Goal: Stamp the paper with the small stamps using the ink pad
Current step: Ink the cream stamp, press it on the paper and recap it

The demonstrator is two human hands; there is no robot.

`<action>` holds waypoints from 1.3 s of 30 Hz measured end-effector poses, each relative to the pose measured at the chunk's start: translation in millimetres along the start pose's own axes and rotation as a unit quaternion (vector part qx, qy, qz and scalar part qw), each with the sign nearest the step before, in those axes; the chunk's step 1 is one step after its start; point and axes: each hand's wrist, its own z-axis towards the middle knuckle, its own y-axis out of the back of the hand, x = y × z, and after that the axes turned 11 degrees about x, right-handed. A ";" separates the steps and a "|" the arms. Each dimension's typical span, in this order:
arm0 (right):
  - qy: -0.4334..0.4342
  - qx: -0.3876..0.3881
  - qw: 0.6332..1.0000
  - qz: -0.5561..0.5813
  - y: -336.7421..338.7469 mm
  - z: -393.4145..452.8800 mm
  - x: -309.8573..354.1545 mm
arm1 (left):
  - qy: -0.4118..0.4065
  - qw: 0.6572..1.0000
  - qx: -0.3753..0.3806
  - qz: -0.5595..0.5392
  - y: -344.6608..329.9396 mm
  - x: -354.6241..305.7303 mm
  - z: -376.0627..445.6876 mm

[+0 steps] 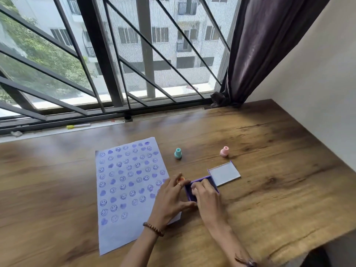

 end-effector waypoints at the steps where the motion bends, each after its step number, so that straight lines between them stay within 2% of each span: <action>1: -0.009 0.019 1.000 -0.019 -8.0 0.1 -3.0 | -0.001 1.000 -0.002 0.000 -0.1 -0.3 -0.2; 3: -0.010 0.022 0.999 -0.026 -12.1 4.5 -5.6 | -0.002 1.000 0.007 0.007 0.5 -2.1 -2.4; 6: -0.033 0.038 0.998 0.021 -6.5 13.1 -6.0 | 0.002 1.000 0.023 -0.010 5.5 -0.9 -11.7; 9: -0.088 0.030 0.980 0.177 1.7 15.9 -7.9 | -0.005 1.000 0.005 0.003 19.6 12.0 -32.7; 10: -0.107 0.023 0.957 0.270 2.5 14.4 -5.0 | -0.004 1.000 -0.005 0.018 24.7 19.9 -43.4; 13: -0.119 0.065 0.848 0.512 -4.4 5.6 24.0 | 0.038 0.997 -0.053 0.033 42.8 49.1 -82.5; 14: -0.107 0.086 0.831 0.538 -10.6 2.1 36.7 | 0.063 0.995 -0.064 0.036 48.6 59.8 -96.0; 15: -0.093 0.108 0.831 0.537 -17.9 -1.9 50.0 | 0.087 0.993 -0.068 0.041 53.7 70.0 -108.1; 17: -0.073 0.134 0.868 0.473 -35.7 -8.0 75.8 | 0.133 0.989 -0.051 0.051 59.1 86.4 -126.5; 20: -0.002 0.124 0.955 0.271 -59.2 -14.2 106.1 | 0.173 0.982 -0.019 0.076 55.7 98.1 -135.7; 22: 0.067 0.128 0.980 0.139 -72.0 -16.4 113.1 | 0.180 0.980 -0.015 0.078 51.7 100.9 -135.1; 25: 0.133 0.131 0.982 0.010 -77.1 -19.9 115.7 | 0.178 0.981 -0.026 0.073 50.4 104.0 -134.1; 29: 0.176 0.126 0.973 -0.080 -75.6 -25.5 119.6 | 0.173 0.982 -0.029 0.072 48.9 107.4 -132.3; 39: 0.192 0.249 0.938 -0.145 -61.9 12.4 139.7 | 0.176 0.983 -0.023 0.055 47.1 110.2 -131.3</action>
